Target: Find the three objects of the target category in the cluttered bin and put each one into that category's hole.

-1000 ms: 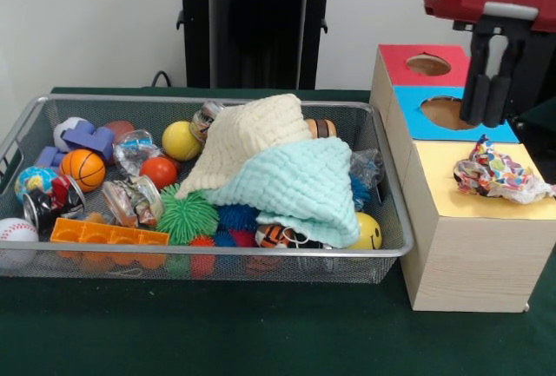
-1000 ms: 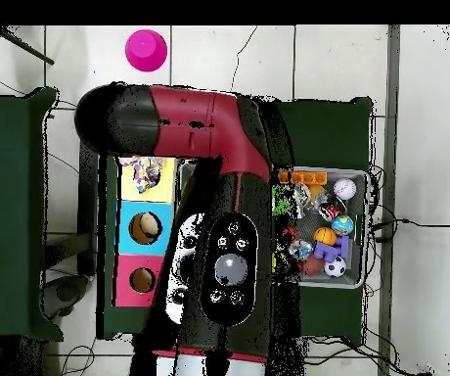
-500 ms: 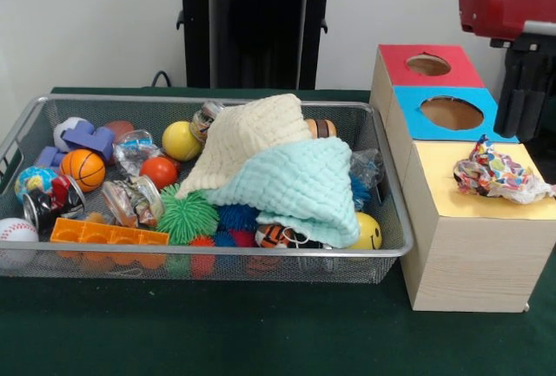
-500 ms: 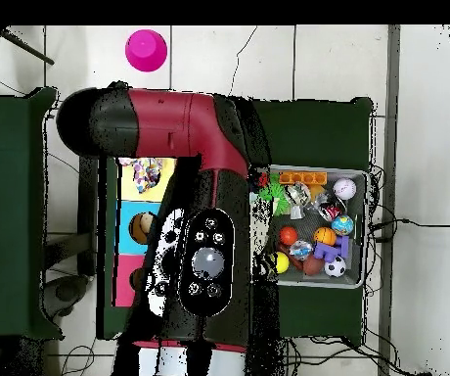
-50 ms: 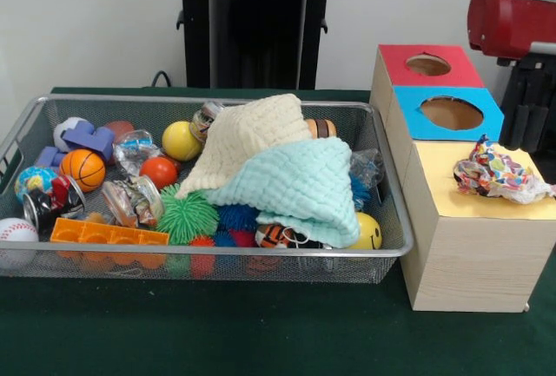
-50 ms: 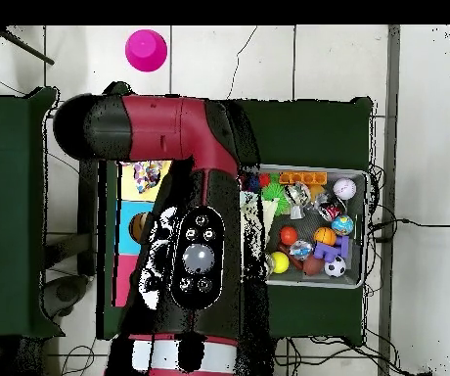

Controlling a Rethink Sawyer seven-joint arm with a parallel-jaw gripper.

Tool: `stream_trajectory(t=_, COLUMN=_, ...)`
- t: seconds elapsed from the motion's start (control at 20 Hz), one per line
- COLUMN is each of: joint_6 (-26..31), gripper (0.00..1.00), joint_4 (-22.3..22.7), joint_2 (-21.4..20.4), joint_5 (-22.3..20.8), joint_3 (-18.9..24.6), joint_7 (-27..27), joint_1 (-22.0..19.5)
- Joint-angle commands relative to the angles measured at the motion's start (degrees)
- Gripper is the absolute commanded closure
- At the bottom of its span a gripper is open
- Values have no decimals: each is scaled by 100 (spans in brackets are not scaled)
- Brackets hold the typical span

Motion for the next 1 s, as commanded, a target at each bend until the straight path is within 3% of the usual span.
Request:
stream_trajectory(t=0.05, joint_6=126, gripper=100, joint_4=717, joint_2=306, joint_5=79, joint_3=448, joint_7=937, joint_1=-24)
stream_trajectory(t=0.5, joint_6=671, gripper=100, joint_4=602, joint_2=399, joint_5=174, joint_3=440, joint_7=1003, joint_1=7)
stream_trajectory(t=1.0, joint_6=897, gripper=100, joint_4=722, joint_2=439, joint_5=375, joint_3=439, joint_7=1014, joint_1=20)
